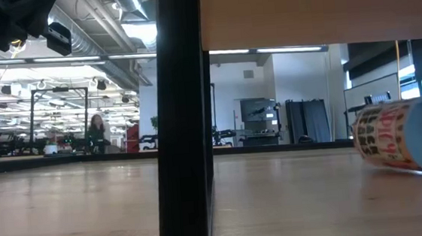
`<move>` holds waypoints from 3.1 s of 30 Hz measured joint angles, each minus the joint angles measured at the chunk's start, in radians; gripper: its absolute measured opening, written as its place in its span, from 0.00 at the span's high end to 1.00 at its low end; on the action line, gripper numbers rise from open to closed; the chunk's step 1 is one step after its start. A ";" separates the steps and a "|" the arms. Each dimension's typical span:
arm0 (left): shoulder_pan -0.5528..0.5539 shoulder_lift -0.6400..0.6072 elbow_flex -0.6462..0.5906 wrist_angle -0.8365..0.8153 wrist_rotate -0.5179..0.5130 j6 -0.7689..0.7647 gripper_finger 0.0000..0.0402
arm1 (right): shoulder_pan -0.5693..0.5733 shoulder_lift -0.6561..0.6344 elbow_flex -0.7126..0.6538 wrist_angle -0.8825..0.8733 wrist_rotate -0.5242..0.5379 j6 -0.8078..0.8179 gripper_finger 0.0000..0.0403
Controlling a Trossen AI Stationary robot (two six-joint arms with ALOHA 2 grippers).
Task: Pick and place cans onto a shelf
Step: Adjust the tuna can on the shelf
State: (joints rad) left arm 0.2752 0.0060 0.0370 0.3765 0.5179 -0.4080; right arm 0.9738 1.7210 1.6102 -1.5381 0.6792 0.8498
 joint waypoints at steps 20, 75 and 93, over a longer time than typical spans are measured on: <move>0.000 0.000 0.000 0.000 0.000 0.000 1.00 | -0.006 -0.001 -0.017 0.008 0.036 0.037 0.79; 0.000 0.000 0.000 0.000 0.000 0.000 1.00 | -0.025 0.000 -0.078 0.044 0.177 -0.208 0.94; 0.000 0.000 0.000 0.000 0.000 0.000 1.00 | -0.023 0.002 -0.049 -0.033 0.179 -0.306 0.94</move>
State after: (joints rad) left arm 0.2752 0.0063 0.0372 0.3763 0.5182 -0.4076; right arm 0.9504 1.7226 1.5609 -1.5706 0.8580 0.5442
